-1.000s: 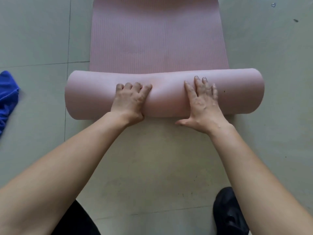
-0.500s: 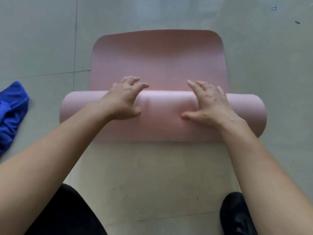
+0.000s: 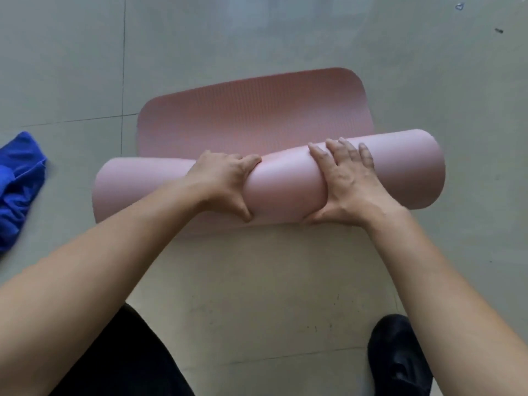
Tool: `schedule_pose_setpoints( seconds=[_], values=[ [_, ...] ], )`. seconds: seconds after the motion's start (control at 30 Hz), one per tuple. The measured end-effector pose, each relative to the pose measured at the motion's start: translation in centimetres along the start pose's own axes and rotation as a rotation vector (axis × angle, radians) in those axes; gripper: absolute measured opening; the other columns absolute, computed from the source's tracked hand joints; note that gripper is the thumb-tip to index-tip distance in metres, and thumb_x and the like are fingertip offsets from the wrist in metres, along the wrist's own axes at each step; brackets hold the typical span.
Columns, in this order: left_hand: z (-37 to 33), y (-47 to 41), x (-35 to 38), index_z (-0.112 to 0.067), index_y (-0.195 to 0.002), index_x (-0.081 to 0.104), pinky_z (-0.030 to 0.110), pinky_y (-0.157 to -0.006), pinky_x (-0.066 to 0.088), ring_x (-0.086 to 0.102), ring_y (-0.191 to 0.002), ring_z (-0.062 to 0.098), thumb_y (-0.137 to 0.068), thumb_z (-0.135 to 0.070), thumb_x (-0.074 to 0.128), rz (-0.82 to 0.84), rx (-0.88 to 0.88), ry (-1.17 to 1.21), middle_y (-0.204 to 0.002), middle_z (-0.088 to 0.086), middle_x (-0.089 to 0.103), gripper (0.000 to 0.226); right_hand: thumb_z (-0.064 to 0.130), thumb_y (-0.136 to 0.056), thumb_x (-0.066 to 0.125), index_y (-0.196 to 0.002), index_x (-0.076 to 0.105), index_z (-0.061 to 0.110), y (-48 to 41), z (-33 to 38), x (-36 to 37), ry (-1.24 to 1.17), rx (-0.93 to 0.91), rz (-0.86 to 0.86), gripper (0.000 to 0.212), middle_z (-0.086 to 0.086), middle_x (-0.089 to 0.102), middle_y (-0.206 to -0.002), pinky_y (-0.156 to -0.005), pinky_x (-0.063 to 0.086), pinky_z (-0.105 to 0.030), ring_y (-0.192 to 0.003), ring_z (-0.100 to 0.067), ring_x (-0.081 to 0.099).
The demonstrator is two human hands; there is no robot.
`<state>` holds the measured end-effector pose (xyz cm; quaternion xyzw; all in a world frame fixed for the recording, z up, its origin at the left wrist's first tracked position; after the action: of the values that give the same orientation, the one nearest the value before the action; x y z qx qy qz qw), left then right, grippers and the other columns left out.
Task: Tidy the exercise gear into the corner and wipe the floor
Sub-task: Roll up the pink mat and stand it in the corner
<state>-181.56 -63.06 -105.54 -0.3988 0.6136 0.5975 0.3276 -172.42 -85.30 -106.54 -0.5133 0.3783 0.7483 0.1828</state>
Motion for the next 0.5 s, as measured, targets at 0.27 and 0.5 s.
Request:
schedule_pose_setpoints(
  seconds=[0.27, 0.5],
  values=[
    [3.3, 1.7, -0.9, -0.034, -0.151, 0.029, 0.044, -0.119, 0.022, 0.021, -0.147, 0.017, -0.072, -0.055, 0.069, 0.026, -0.029, 0.342, -0.16, -0.002, 0.027, 0.092, 0.073, -0.062, 0.075, -0.154, 0.029, 0.032, -1.8, 1.4, -2.7, -0.103, -0.016, -0.105, 0.111, -0.006, 0.039, -0.154, -0.122, 0.016, -0.047, -0.143, -0.024, 0.034],
    [0.9, 0.0, 1.8, -0.021, -0.153, -0.018, 0.062, -0.117, 0.0, -0.008, -0.149, 0.039, -0.052, -0.075, 0.076, -0.042, -0.159, -0.143, -0.162, 0.015, -0.011, 0.148, 0.071, -0.085, 0.052, -0.155, 0.027, 0.021, -2.6, 1.1, -1.0, -0.112, 0.052, -0.198, 0.09, -0.013, 0.023, -0.162, -0.123, 0.008, -0.046, -0.151, -0.03, 0.015]
  ],
)
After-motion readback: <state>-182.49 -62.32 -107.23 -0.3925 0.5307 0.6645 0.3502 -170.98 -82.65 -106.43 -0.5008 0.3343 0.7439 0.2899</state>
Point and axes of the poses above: each hand's wrist, its own y-axis away from the middle knuckle, its own x-axis out of the palm, z = x × y, the point moved 1 cm from there along -y, towards the middle knuckle
